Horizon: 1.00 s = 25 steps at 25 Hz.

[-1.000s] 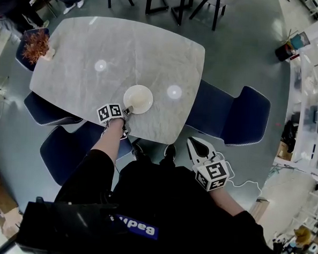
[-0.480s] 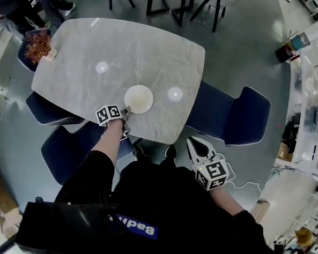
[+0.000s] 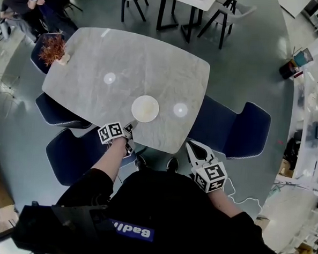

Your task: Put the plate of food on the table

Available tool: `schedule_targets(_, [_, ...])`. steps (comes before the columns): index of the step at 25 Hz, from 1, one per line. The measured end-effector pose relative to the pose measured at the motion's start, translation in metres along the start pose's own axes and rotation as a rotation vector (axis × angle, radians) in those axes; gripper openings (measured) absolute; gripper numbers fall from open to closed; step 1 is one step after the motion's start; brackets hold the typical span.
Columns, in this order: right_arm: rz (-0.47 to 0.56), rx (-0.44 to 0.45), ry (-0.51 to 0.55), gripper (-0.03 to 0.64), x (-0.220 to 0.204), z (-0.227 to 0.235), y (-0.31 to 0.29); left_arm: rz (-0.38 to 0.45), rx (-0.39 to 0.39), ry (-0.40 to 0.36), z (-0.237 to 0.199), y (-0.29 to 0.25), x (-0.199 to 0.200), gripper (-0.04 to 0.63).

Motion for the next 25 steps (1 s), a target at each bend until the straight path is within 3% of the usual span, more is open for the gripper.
schedule_targets(4, [0.006,0.022,0.007,0.011,0.004,-0.002,-0.008,0.023,-0.09,0.006,0.026,0.018,-0.014,0.081])
schedule_targets(7, [0.005,0.049,0.021,0.011,0.008,-0.009,-0.014,0.038,-0.164,-0.035,0.053,0.036,-0.02,0.078])
schedule_targets(14, [0.011,0.113,0.06,0.01,0.016,-0.025,-0.028,0.056,-0.266,-0.233,0.11,0.075,-0.036,0.009])
schedule_targets(25, [0.002,0.202,0.1,0.01,0.027,-0.05,-0.043,0.107,-0.48,-0.582,0.202,0.133,-0.033,0.009])
Point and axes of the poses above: the fingertips, and each gripper's own axes: y backward along the fingers, z to its right, x out of its top, the point moved 4 cm from there along y, backward along the fingers, and after that the axes turned 2 degrees about z, right-handed, at the moved point
